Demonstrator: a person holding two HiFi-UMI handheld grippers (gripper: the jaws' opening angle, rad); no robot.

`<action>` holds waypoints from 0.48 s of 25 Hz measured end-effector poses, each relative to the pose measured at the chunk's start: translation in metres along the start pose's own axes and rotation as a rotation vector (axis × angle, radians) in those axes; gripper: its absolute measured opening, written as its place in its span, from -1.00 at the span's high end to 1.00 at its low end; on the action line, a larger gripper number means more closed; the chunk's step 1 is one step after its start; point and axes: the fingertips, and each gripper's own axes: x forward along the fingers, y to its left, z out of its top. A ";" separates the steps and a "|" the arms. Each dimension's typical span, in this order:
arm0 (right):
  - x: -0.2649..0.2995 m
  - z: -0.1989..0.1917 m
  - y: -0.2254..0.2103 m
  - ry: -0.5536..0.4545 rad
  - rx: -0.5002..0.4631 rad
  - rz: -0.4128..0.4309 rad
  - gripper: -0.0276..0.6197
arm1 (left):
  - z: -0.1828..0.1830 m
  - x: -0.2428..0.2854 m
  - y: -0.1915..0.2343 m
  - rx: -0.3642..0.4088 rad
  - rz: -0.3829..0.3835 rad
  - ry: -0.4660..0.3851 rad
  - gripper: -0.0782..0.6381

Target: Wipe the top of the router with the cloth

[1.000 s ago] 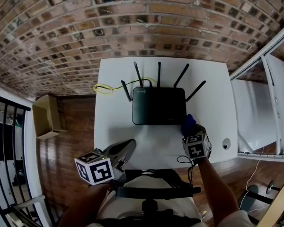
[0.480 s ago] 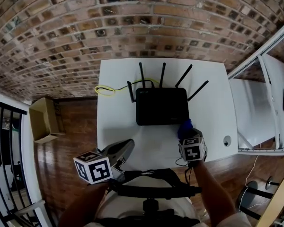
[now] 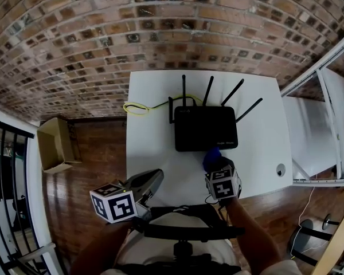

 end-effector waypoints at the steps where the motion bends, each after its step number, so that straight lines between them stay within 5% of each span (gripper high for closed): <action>1: 0.000 0.002 0.005 -0.004 -0.002 0.002 0.50 | 0.000 -0.003 0.002 -0.004 -0.001 0.000 0.71; 12: 0.006 0.027 0.061 -0.041 -0.009 0.073 0.50 | 0.003 -0.025 0.019 0.010 0.003 -0.008 0.71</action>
